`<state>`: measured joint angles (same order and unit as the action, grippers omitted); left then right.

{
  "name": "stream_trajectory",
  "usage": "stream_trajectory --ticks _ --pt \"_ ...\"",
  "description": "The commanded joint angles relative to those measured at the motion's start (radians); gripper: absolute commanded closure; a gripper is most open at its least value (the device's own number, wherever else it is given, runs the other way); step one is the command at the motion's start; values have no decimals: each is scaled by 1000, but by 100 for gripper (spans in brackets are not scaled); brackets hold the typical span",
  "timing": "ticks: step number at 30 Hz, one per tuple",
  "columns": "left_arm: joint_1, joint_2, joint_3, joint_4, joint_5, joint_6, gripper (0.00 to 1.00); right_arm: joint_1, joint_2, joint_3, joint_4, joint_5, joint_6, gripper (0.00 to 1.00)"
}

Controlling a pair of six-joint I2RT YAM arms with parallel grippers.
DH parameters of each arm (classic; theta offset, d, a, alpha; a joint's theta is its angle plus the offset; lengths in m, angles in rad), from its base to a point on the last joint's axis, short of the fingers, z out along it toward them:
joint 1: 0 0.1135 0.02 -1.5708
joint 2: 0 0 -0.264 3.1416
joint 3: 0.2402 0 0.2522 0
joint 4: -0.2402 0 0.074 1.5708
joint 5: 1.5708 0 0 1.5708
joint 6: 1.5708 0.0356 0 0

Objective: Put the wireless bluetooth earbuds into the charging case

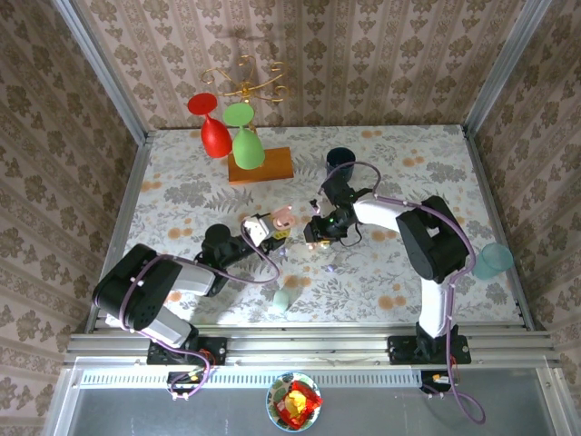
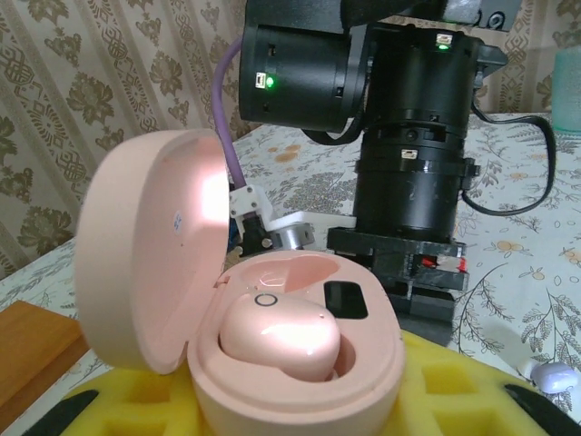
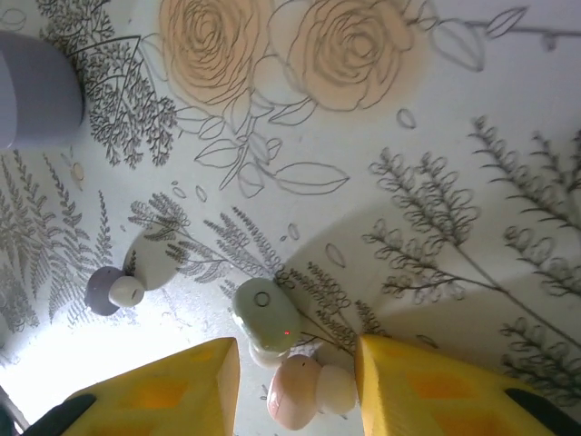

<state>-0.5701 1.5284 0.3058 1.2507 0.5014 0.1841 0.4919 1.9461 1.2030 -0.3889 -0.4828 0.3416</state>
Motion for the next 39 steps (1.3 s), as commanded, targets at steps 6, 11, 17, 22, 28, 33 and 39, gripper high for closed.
stream_trajectory --ticks 6,11,17,22,28,33,39 --pt "22 -23 -12 36 23 -11 67 23 -70 -54 -6 -57 18 60" --pt "34 -28 -17 37 25 -12 67 27 -115 -62 3 -34 12 60" --pt "52 -42 -29 36 26 -11 67 22 -99 -16 20 23 2 59" --pt "56 -57 -42 35 23 -15 67 33 -22 62 -24 31 -6 59" --pt "58 -68 -53 35 18 -16 67 62 15 72 -39 33 -12 58" --pt "59 -67 -53 36 25 -12 67 88 -10 24 -27 35 15 58" --pt "61 -57 -44 35 29 -12 67 128 -57 -24 -12 36 57 58"
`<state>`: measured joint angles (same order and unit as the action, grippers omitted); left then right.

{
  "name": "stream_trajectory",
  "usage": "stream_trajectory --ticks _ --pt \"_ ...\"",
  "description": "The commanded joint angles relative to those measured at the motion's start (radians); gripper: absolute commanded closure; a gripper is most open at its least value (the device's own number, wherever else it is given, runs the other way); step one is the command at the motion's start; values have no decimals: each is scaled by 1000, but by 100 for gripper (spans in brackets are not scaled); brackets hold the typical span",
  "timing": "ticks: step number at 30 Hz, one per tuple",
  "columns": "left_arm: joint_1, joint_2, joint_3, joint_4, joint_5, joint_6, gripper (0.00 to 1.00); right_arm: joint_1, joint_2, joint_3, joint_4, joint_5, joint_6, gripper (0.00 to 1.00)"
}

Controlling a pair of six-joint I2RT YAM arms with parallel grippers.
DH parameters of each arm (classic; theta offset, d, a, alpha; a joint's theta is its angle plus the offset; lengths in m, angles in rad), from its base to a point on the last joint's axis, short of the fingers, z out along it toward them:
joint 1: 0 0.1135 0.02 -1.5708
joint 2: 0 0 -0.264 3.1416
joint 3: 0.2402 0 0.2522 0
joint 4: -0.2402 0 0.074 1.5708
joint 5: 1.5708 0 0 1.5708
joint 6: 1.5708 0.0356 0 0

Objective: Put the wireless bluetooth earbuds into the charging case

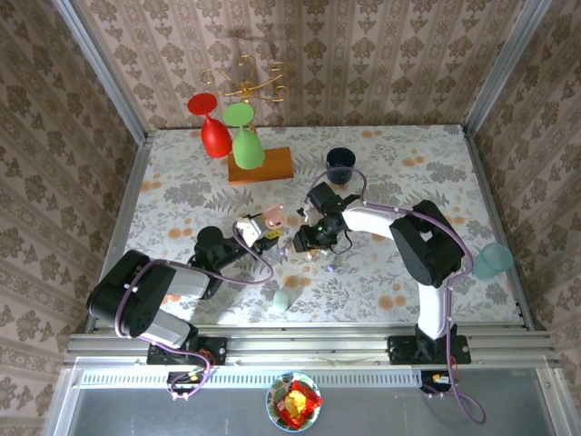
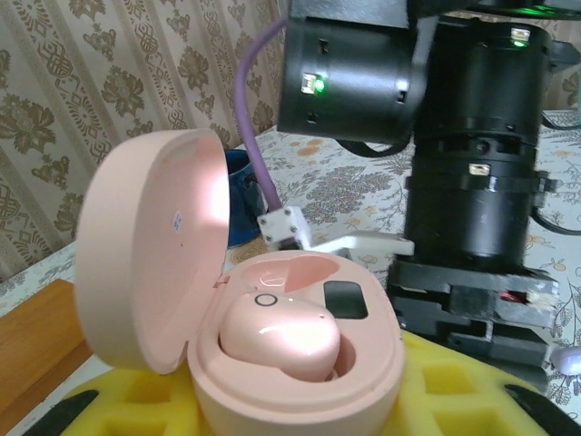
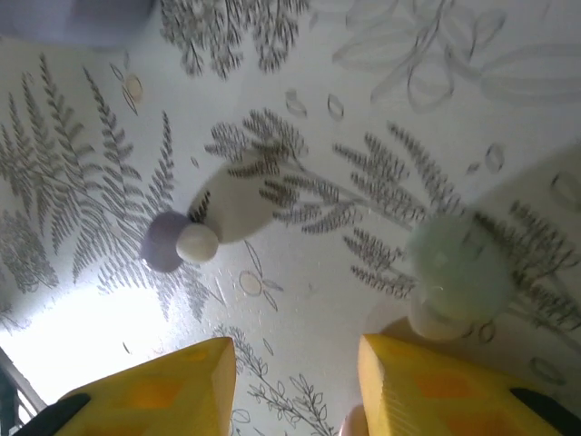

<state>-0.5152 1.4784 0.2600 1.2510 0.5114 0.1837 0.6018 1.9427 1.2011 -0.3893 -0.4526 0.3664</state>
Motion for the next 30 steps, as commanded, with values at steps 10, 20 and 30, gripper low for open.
stream_trajectory --ticks 10,20,30 --pt "9 -12 8 35 22 -13 67 47 -145 -25 10 90 56 56" --pt "41 -48 -8 31 18 -25 67 -30 -224 -76 64 124 119 56" --pt "46 -26 0 32 30 -26 67 -20 -266 -227 145 56 204 60"
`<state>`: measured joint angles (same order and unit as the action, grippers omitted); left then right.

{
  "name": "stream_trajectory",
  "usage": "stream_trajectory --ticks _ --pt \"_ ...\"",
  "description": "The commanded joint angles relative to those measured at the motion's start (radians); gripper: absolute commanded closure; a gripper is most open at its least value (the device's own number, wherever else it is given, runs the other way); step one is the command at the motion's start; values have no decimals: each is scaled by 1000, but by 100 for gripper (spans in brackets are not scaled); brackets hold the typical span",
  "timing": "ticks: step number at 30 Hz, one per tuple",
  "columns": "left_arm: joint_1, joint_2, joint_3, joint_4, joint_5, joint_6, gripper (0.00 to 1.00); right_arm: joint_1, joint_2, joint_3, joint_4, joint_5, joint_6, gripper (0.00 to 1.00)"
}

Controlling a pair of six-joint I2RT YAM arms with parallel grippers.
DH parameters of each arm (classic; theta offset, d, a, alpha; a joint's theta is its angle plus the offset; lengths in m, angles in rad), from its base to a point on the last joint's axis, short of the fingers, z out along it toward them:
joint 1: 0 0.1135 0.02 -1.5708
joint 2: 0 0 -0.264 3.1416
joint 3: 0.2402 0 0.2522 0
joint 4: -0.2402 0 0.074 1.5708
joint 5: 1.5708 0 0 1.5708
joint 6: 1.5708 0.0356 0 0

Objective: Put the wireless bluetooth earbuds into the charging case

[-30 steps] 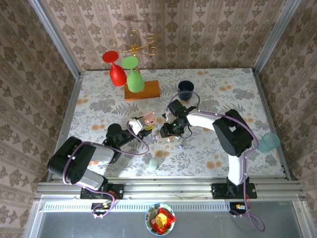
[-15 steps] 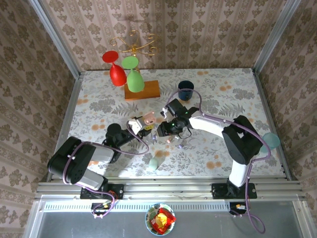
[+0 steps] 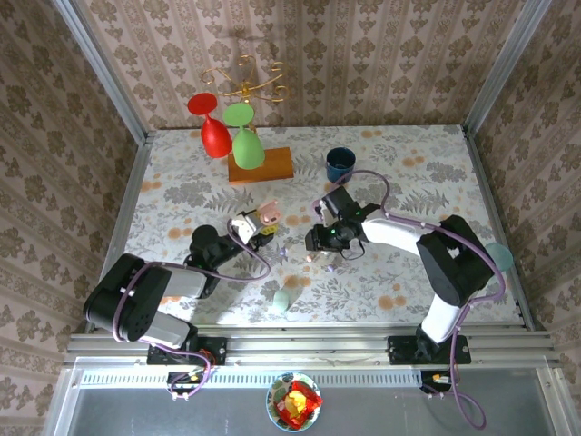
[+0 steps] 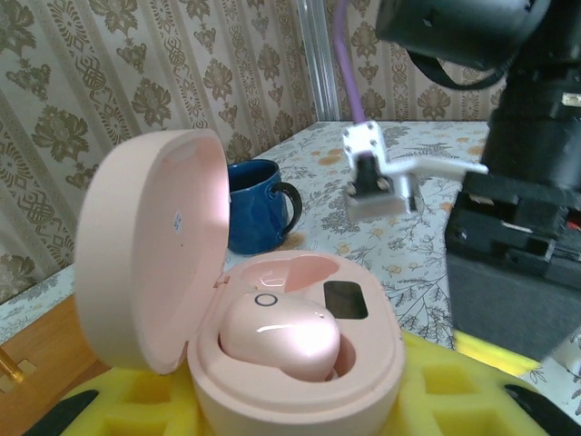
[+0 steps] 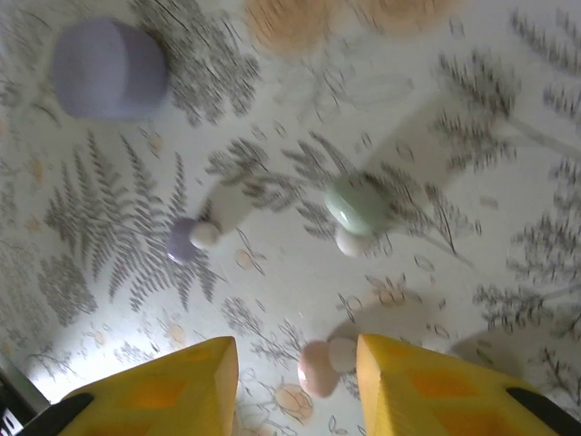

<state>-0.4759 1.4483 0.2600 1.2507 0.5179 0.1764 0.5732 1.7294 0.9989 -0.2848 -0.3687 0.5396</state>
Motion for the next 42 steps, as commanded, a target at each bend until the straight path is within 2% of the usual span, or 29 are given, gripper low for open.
stream_trajectory --ticks 1,7,15,21,42 --pt "7 9 3 33 26 -17 67 8 -49 -28 46 -32 17 60" --pt "6 30 19 35 43 -24 67 10 25 48 0 -24 -64 59" --pt "2 15 4 36 34 -38 66 15 153 134 -34 -83 -88 58" --pt "3 -24 -14 33 18 -43 66 28 145 87 -27 -94 -71 58" --pt "4 -12 -10 33 34 -57 66 109 25 -39 4 -78 40 58"
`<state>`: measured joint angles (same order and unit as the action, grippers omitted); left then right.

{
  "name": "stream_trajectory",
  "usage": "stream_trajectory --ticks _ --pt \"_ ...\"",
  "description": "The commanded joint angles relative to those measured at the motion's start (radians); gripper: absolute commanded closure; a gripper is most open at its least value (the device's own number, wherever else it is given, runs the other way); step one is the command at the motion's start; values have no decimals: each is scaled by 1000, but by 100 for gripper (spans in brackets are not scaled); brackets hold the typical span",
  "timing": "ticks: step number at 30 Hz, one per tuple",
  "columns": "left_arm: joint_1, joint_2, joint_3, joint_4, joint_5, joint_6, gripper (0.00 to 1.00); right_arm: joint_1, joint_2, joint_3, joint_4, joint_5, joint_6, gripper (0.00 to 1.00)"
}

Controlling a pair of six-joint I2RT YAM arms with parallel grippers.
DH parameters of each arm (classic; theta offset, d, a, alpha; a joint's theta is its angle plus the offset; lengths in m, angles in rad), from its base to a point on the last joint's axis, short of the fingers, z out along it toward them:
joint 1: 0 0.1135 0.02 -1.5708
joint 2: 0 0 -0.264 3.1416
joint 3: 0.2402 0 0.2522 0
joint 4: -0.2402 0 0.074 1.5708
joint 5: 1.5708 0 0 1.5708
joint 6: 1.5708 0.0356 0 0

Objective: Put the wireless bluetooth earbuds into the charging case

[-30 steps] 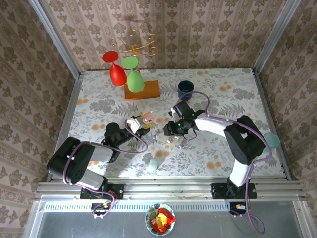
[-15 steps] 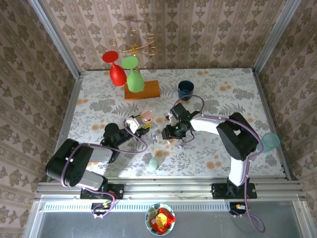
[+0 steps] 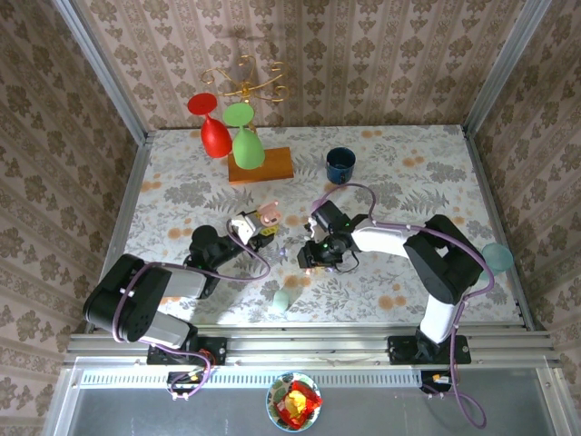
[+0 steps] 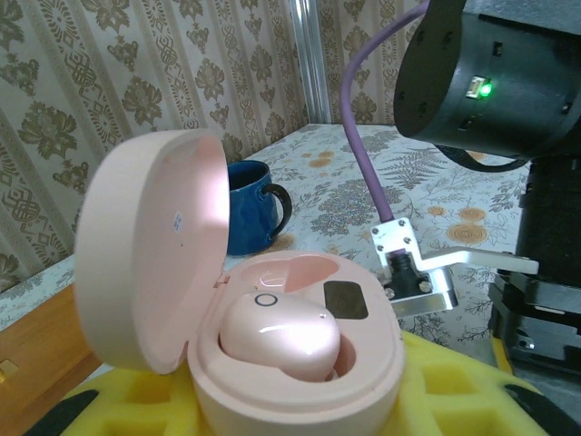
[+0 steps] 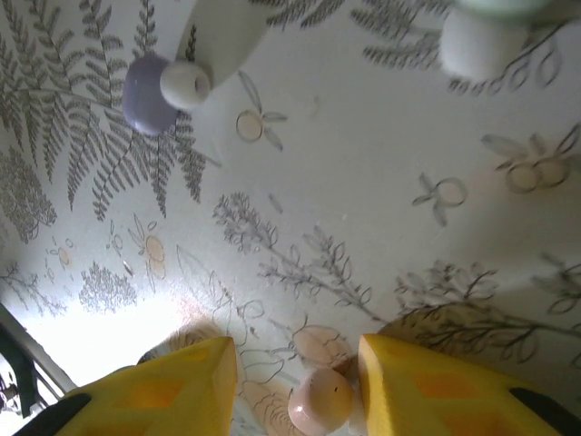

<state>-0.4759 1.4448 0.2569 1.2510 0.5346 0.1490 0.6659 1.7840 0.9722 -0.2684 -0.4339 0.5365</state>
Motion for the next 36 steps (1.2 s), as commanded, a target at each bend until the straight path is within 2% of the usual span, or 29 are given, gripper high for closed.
stream_trajectory --ticks 1,8,16,26,36 --pt "4 -11 -7 33 20 -32 67 16 -32 -12 -10 -12 48 58" --pt "3 -6 -8 33 24 -37 67 15 -37 11 -43 28 -5 58" --pt "4 -11 -13 33 24 -39 67 13 27 -4 -64 -3 -40 57" --pt "5 -5 -8 33 24 -37 67 37 -74 -119 -54 -26 9 57" --pt "4 -1 -3 33 28 -46 67 83 -148 -142 -4 -57 58 57"
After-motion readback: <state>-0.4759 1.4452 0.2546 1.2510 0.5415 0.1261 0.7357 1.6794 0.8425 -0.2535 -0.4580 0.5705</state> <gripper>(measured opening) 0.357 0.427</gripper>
